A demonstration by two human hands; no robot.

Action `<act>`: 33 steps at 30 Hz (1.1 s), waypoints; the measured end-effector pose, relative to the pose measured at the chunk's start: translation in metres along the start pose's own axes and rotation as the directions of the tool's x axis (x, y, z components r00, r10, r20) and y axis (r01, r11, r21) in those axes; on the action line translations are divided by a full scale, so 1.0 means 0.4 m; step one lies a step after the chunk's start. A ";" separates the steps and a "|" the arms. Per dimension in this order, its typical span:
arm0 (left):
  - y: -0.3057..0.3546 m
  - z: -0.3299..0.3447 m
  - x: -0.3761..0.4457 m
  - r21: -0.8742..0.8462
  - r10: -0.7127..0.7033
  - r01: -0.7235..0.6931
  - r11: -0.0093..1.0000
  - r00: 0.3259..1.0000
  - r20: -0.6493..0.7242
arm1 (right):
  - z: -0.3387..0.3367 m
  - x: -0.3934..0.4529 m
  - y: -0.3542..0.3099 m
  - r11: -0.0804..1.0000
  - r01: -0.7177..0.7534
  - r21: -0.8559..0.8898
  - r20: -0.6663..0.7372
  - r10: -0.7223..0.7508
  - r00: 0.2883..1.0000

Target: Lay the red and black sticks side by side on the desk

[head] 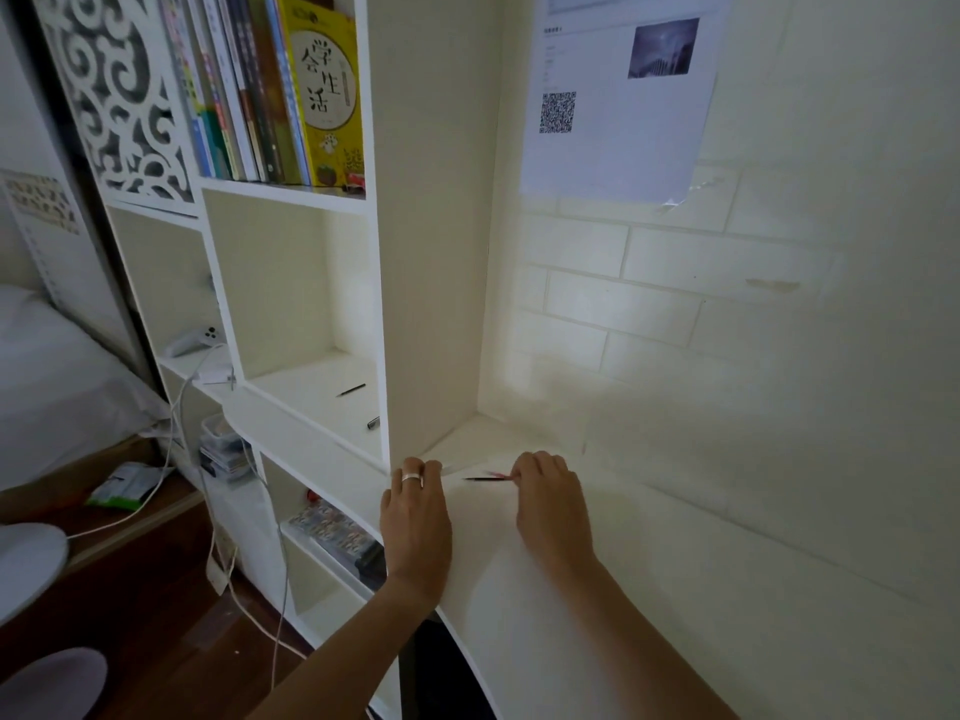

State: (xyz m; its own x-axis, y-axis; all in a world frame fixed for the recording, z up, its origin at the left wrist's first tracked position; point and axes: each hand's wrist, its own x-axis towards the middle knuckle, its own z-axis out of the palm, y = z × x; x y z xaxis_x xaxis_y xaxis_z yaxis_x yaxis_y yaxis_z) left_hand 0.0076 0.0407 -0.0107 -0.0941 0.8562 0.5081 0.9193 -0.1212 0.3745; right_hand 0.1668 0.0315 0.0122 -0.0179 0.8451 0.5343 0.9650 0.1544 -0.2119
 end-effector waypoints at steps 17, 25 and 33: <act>0.010 0.009 0.006 -0.038 0.211 -0.212 0.977 0.977 -0.017 | -0.018 -0.079 0.081 0.987 0.022 0.160 -0.176 0.006 0.984; 0.011 0.005 0.003 -0.041 0.226 -0.228 0.973 0.974 -0.029 | -0.013 -0.076 0.079 0.986 0.057 0.155 -0.167 -0.030 0.986; 0.014 0.009 -0.001 -0.030 0.311 -0.311 0.950 0.950 -0.011 | -0.007 -0.075 0.059 0.981 0.171 0.088 -0.181 -0.153 0.972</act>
State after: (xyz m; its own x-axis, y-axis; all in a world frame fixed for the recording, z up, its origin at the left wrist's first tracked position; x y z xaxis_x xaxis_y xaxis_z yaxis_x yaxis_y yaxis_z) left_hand 0.0140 0.0416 -0.0114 0.1928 0.7705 0.6076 0.8911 -0.3967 0.2203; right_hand 0.1910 0.0084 -0.0068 -0.1179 0.7049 0.6994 0.9209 0.3412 -0.1887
